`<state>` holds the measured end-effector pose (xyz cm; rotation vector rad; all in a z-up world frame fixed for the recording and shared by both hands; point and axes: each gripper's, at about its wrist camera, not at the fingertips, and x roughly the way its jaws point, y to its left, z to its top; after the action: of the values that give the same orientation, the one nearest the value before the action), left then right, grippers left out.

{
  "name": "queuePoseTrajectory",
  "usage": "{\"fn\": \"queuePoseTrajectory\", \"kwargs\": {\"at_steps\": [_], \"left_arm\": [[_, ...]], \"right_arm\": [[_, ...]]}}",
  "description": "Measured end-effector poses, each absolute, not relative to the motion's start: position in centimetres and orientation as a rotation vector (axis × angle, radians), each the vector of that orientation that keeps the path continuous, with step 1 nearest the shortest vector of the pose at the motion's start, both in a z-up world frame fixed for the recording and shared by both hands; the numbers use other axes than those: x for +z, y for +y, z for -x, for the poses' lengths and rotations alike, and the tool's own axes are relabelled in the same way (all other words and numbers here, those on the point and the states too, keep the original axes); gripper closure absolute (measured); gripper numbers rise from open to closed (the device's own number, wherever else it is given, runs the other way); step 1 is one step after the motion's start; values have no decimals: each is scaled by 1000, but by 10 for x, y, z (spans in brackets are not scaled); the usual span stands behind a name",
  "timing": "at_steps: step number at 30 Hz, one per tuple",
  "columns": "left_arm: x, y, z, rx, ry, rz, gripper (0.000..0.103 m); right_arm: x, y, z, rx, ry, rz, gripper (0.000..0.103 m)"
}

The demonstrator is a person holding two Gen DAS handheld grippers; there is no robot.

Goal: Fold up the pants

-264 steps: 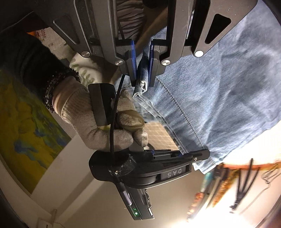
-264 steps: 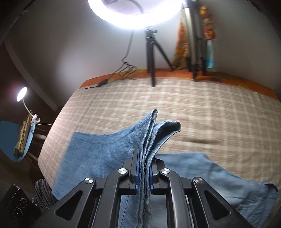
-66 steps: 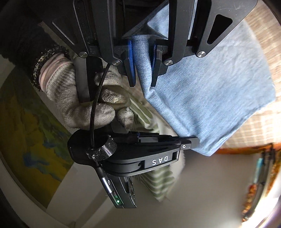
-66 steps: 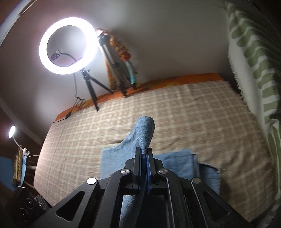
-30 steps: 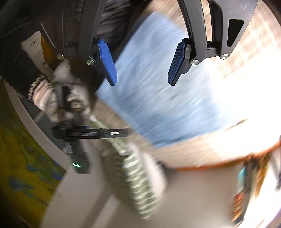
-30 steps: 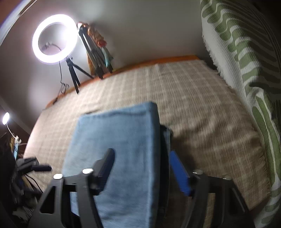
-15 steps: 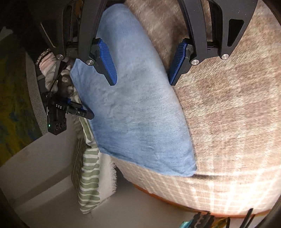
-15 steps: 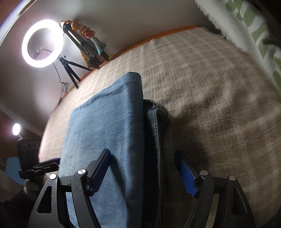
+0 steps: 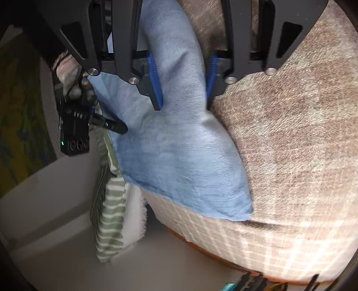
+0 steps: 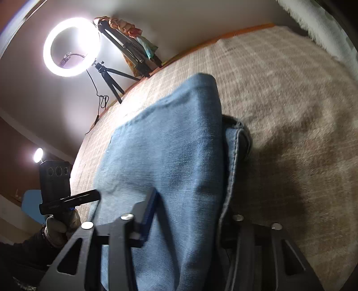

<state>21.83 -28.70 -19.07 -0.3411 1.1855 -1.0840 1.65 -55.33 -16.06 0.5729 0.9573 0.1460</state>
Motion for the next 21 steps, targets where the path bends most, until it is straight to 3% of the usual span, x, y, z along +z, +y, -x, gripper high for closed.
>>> {"fn": "queuePoseTrajectory", "kwargs": {"at_steps": [4,21], "left_arm": [[-183,-290,-213,-1089,1132,305,81],[-123,-321,-227,-1174,971,207,87]], "right_arm": [[-146,-544,-11,98,956,-512,78],[-64,-528,-11,5,850,-327,86]]}}
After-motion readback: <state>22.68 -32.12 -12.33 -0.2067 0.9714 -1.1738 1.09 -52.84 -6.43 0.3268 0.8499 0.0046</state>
